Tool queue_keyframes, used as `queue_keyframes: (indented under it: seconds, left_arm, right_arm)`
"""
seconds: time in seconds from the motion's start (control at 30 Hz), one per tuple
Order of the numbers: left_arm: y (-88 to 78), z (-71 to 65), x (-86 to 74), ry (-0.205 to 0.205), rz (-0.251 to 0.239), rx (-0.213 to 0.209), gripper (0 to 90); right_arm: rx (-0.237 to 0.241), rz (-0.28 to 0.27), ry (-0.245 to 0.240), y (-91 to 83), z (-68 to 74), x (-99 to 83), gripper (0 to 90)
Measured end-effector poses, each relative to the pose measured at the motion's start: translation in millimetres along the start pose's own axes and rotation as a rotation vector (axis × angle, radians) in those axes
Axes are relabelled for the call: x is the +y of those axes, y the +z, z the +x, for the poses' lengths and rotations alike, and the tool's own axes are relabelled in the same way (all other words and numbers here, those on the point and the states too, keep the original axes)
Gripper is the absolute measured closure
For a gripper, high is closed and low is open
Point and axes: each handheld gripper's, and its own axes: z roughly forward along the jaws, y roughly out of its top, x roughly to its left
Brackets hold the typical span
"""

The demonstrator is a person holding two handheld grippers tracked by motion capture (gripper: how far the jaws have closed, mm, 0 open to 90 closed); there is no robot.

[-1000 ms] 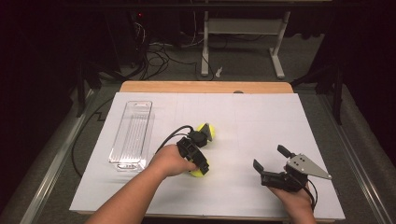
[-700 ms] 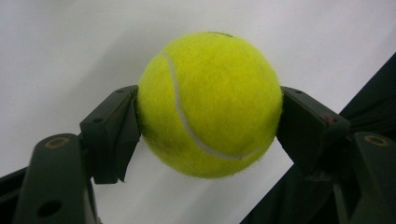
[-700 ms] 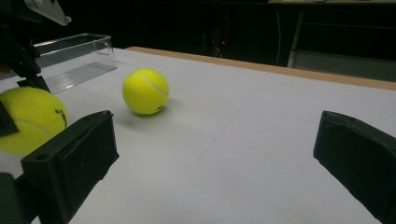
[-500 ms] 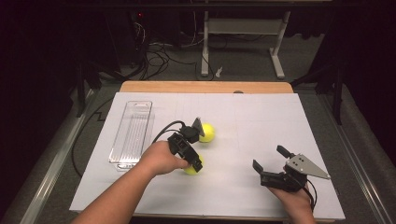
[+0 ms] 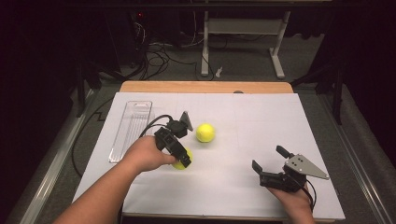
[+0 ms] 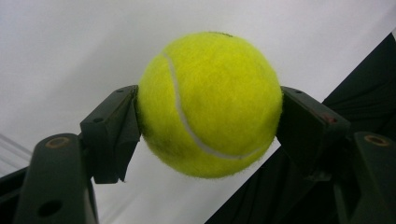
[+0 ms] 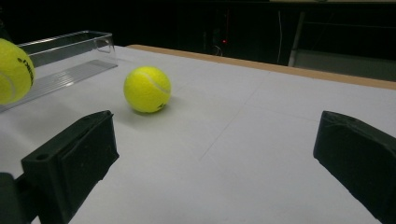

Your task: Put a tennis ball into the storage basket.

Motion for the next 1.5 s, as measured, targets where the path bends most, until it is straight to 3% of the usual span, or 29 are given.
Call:
queue_keyframes:
  seconds: [0.67, 1.5]
  left_arm:
    - [-28.6, 18.0, -18.4, -0.042, -0.022, -0.002, 27.3]
    - [-50.9, 54.2, -47.7, -0.139, -0.041, 0.026, 27.3]
  right_arm:
    - [0.001, 0.003, 0.002, 0.4, 0.9, -0.6, 0.2]
    - [0.001, 0.005, 0.0, 1.0, 1.2, -1.0, 0.2]
